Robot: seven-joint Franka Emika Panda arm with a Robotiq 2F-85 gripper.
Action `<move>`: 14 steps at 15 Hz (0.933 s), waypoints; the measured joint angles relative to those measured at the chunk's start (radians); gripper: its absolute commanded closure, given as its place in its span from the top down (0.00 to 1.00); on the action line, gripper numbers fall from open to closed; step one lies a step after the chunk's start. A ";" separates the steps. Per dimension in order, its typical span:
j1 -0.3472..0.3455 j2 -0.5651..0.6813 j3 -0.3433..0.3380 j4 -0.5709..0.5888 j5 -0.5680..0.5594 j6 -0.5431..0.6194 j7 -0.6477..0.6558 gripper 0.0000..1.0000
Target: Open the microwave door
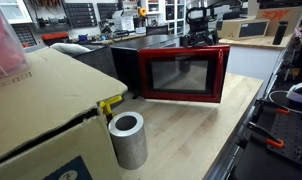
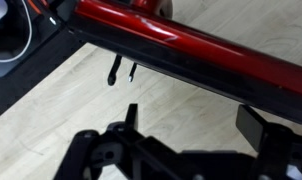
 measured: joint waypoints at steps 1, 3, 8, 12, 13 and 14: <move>0.005 -0.015 0.009 -0.018 0.002 0.000 0.041 1.00; 0.017 -0.044 0.030 -0.052 0.010 0.001 0.117 1.00; 0.049 -0.092 0.096 -0.125 0.029 0.027 0.323 1.00; 0.087 -0.114 0.156 -0.179 0.029 0.091 0.516 1.00; 0.096 -0.118 0.170 -0.189 0.029 0.106 0.560 1.00; 0.105 -0.122 0.183 -0.198 0.028 0.112 0.604 1.00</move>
